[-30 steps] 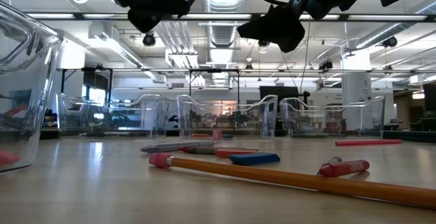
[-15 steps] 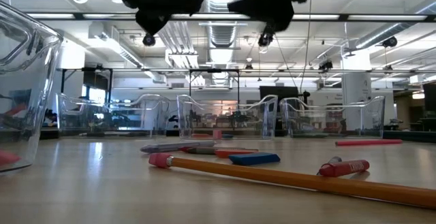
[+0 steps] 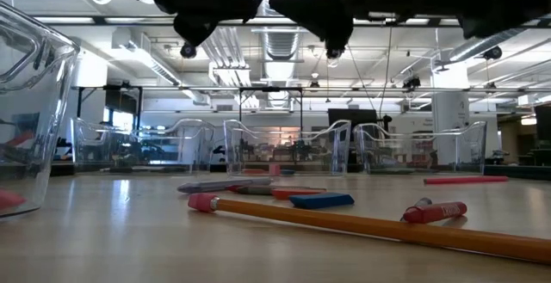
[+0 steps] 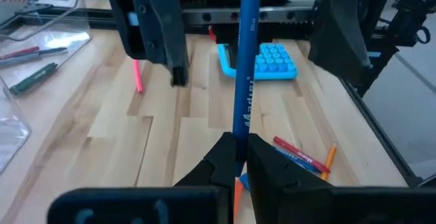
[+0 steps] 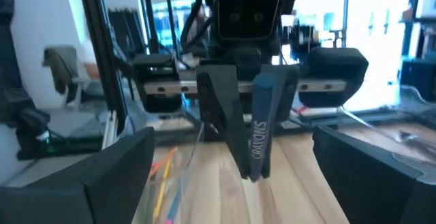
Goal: Sort crayons/erasers/pens/pencils in bins
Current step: Put the blue crayon into the top right transparent bin
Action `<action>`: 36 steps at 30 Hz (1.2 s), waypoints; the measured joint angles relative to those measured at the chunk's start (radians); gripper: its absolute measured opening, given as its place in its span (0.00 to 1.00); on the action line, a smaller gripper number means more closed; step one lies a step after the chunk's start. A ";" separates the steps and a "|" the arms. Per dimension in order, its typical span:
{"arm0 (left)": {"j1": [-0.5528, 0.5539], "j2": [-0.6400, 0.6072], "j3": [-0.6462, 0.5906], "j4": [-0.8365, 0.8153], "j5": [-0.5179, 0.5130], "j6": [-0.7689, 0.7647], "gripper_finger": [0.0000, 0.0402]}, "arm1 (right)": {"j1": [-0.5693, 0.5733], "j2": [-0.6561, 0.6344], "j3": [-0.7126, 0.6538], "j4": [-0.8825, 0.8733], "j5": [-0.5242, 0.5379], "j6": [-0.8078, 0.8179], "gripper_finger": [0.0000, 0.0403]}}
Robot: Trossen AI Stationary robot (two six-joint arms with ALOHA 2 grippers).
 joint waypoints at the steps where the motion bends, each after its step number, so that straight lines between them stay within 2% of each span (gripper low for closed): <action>1: -0.004 0.000 0.000 -0.004 0.000 0.000 0.01 | -0.001 0.018 -0.002 0.042 0.000 -0.009 0.95; 4: -0.011 0.000 0.000 -0.006 0.000 0.000 0.01 | -0.001 0.034 -0.014 0.113 -0.001 -0.031 0.95; 11: -0.014 0.000 0.000 -0.008 0.000 0.015 0.01 | -0.001 -0.015 -0.036 0.125 -0.001 -0.033 0.92; 23: -0.014 0.002 0.000 0.003 0.000 0.016 0.01 | -0.003 -0.006 -0.036 0.102 -0.001 0.015 0.52; 36: -0.014 0.002 0.000 0.010 -0.002 0.015 0.01 | -0.003 -0.006 -0.036 0.100 -0.001 0.036 0.31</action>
